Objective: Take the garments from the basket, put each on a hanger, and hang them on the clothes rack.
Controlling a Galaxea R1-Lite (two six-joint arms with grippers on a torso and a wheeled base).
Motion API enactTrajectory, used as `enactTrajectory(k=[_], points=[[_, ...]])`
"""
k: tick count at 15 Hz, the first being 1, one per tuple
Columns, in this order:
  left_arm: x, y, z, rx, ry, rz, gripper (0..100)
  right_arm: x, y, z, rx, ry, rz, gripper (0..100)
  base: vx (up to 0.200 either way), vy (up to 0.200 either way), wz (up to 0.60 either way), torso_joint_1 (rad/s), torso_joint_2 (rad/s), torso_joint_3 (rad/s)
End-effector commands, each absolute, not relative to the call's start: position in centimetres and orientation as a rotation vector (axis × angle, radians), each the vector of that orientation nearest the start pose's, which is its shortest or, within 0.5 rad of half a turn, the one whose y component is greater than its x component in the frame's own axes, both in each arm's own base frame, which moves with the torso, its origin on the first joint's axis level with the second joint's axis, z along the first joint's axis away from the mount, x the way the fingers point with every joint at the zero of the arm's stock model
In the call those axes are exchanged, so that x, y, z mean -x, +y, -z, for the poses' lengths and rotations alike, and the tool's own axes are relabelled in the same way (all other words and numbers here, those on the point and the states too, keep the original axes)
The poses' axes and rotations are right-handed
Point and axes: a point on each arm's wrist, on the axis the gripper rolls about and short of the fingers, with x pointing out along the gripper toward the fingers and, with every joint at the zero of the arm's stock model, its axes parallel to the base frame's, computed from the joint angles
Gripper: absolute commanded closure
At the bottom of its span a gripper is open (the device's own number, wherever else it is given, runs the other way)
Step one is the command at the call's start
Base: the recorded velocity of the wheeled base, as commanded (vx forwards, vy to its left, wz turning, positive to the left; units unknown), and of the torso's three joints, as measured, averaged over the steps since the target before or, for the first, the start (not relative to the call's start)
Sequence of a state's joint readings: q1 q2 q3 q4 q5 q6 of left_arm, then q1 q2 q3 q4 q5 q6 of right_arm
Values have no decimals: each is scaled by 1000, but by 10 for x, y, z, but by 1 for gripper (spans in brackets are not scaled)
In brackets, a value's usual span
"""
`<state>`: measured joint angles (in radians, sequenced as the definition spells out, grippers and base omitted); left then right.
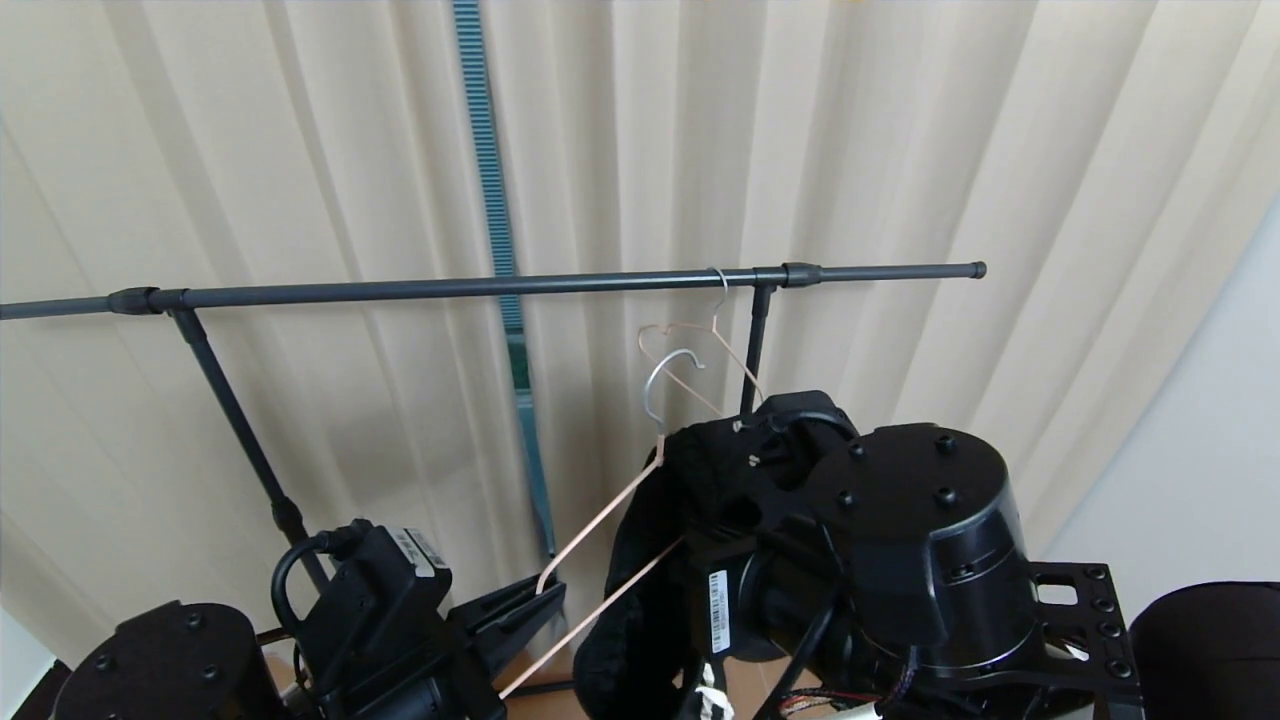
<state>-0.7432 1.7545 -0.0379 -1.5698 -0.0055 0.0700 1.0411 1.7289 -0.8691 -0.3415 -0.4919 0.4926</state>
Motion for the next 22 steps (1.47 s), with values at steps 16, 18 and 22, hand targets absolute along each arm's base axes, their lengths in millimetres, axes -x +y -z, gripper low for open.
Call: enactTrajectory(k=[16, 18, 22], points=[[-141, -139, -91, -129, 144, 886, 100, -213, 96, -216, 472, 490, -958, 0, 0, 0, 0, 0, 0, 0], [-138, -142, -91, -132, 144, 909, 100, -245, 83, -219, 555, 564, -1116, 0, 0, 0, 0, 0, 0, 0], [-133, -146, -91, -133, 143, 946, 100, -294, 80, -224, 627, 728, -1301, 0, 0, 0, 0, 0, 0, 0]])
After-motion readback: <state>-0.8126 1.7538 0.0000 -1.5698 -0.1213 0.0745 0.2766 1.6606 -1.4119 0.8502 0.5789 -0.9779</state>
